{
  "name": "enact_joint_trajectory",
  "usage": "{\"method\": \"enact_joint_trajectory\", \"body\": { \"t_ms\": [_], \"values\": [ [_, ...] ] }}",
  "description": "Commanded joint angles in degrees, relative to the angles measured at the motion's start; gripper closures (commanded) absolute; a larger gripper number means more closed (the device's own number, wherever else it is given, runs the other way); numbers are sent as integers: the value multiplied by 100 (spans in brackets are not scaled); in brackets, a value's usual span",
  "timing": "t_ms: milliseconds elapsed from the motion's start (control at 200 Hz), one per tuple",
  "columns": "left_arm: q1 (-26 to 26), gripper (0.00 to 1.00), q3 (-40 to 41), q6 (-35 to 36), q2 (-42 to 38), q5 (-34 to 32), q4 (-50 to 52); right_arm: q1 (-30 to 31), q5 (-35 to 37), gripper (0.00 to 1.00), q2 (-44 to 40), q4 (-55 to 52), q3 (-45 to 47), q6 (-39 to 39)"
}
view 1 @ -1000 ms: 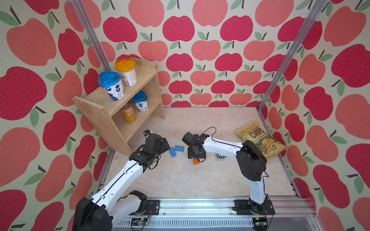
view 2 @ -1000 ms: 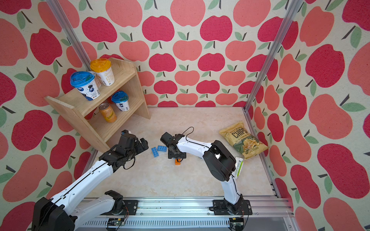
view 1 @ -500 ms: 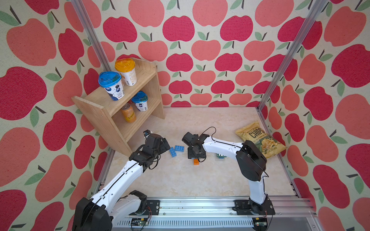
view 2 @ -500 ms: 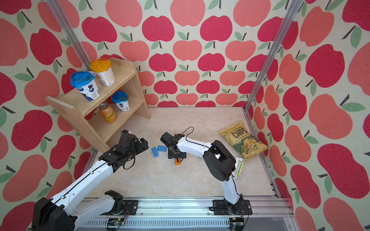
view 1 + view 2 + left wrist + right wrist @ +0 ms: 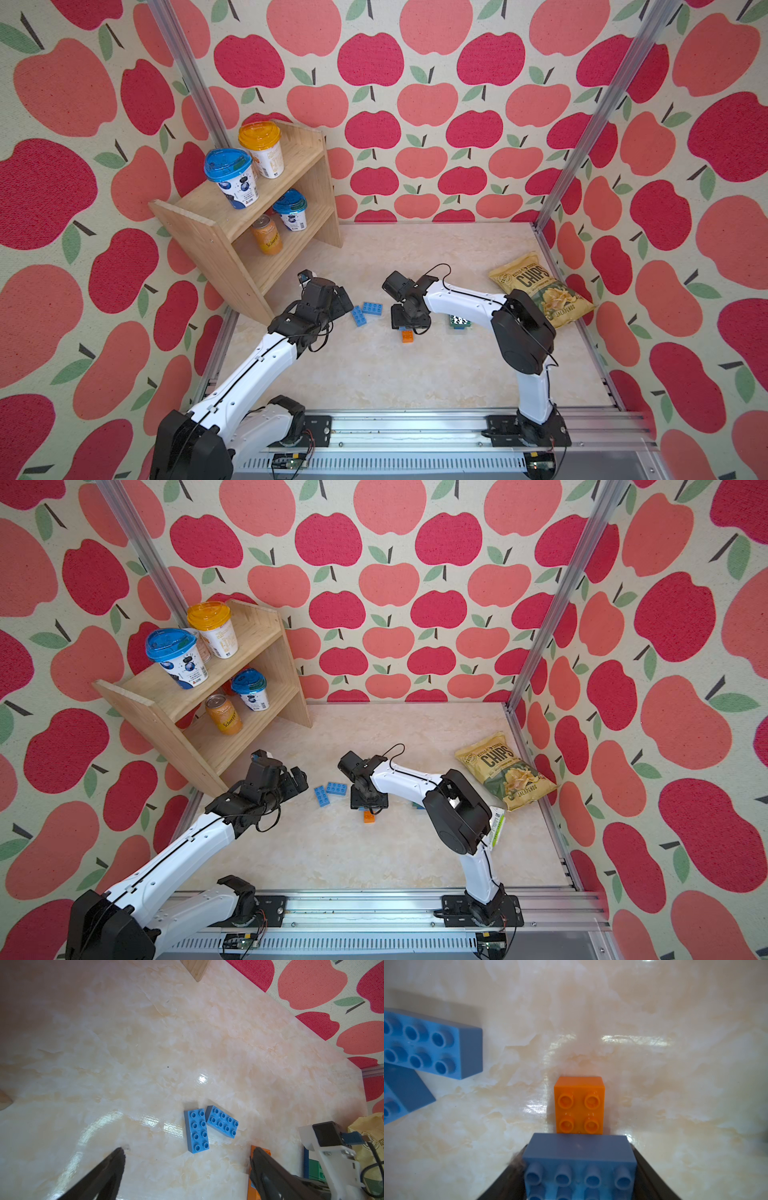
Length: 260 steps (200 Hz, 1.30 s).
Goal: Assemble a rectangle with lego
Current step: Assemble the lego brick with the lego brick.
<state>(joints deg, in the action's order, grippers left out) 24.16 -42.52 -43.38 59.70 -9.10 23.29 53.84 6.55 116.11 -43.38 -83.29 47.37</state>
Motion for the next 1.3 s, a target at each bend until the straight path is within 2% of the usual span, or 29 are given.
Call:
{"method": "enact_joint_trajectory", "body": {
  "t_ms": [0,235,390,905,1136,1296],
  "values": [
    [20,3,-161,125,20,-98,-70,-32,-541,90,1250,-910,633,-92],
    [9,3,-142,153,58,-75,-124,-28,-411,88,1184,-1014,504,25],
    [10,3,-138,180,34,-78,-102,9,-302,82,1111,-1070,236,122],
    [-8,3,-143,207,-123,-171,60,47,23,43,660,-1181,-694,129],
    [-8,3,-169,213,-158,-171,104,86,67,18,471,-1090,-878,149],
    [-8,3,-184,232,-223,-197,135,135,137,10,273,-1051,-955,133]
  ]
}}
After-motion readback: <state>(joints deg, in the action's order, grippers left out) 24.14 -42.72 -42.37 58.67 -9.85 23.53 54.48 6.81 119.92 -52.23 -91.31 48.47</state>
